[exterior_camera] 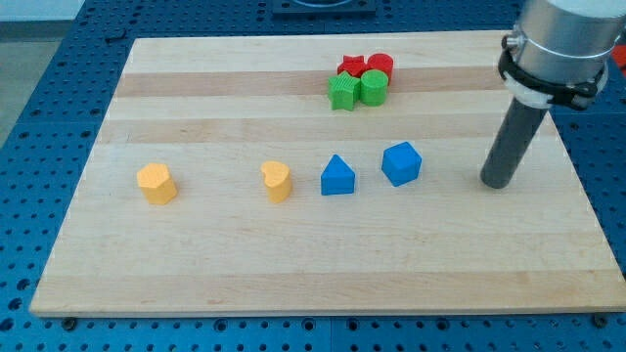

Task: Push blue cube closer to blue triangle

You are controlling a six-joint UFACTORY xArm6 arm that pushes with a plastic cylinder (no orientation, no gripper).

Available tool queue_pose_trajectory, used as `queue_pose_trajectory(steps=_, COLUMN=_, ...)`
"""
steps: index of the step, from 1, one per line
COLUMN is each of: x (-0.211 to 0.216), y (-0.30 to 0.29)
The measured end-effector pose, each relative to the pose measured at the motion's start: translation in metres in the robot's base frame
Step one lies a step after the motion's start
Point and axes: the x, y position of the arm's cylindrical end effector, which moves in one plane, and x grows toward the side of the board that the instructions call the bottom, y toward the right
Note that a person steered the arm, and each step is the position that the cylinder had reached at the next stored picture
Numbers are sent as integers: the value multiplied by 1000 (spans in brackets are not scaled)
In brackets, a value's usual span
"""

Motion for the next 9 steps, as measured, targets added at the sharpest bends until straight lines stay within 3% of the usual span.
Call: queue_pose_trajectory(steps=9, x=-29, y=-103)
